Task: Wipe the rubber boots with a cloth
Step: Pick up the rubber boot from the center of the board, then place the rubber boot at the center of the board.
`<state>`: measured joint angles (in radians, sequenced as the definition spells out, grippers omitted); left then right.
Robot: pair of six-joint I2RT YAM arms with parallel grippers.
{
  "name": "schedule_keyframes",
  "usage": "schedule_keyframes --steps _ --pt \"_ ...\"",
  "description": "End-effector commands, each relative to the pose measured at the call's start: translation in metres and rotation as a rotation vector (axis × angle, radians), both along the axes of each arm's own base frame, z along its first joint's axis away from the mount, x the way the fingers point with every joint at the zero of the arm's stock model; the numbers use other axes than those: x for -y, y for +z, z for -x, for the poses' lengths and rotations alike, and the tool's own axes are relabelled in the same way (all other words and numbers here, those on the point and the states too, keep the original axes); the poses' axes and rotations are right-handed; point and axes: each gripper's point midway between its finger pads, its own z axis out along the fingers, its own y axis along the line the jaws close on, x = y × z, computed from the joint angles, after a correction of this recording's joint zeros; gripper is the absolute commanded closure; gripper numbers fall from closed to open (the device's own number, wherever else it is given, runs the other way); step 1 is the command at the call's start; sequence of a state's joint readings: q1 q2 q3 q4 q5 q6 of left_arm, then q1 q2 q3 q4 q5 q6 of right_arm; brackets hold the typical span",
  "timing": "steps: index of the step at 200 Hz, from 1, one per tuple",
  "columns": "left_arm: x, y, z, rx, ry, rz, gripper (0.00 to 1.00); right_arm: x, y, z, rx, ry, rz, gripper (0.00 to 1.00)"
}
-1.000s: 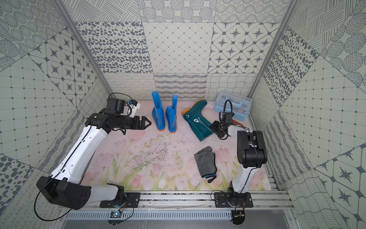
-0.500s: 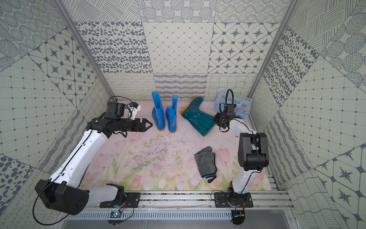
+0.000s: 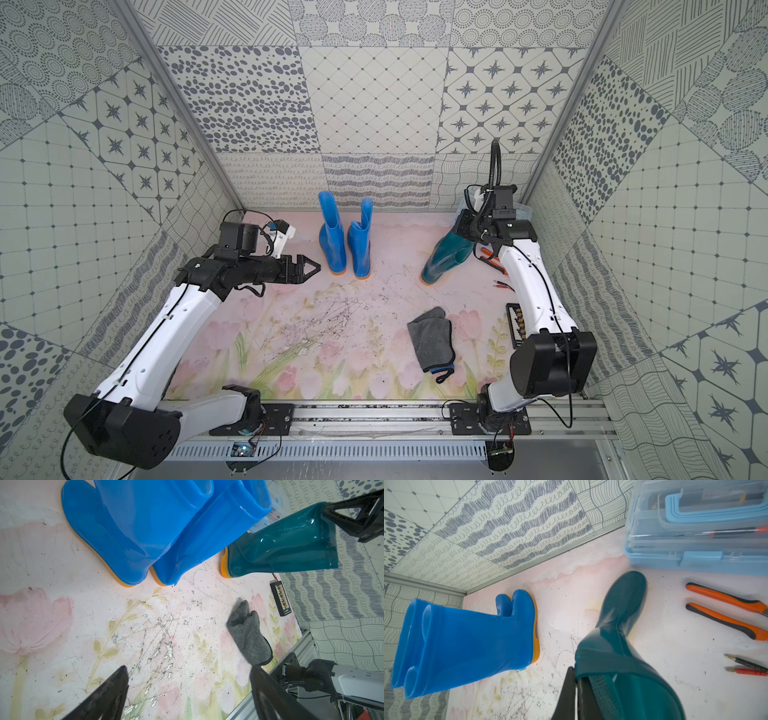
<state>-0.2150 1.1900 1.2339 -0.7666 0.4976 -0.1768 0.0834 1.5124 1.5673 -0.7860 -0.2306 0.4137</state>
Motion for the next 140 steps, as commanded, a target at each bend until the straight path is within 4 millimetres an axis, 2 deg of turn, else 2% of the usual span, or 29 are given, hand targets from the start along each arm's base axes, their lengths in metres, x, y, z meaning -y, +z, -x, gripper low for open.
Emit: schedule_keyframes --steps 1,91,108,140 --pt "0.007 0.012 0.005 0.031 -0.032 0.055 0.09 -0.009 0.045 0.017 0.096 0.06 0.042 1.0" --pt "0.004 0.016 0.019 0.044 -0.024 0.07 0.1 -0.065 0.098 0.085 0.118 0.2 0.098 1.0" --pt "-0.002 0.015 0.02 0.043 0.014 0.052 0.09 -0.075 0.107 0.099 0.134 0.214 0.115 1.0" --pt "-0.018 0.009 0.019 0.02 0.121 0.008 0.1 -0.106 0.114 0.127 0.128 0.294 0.114 1.0"
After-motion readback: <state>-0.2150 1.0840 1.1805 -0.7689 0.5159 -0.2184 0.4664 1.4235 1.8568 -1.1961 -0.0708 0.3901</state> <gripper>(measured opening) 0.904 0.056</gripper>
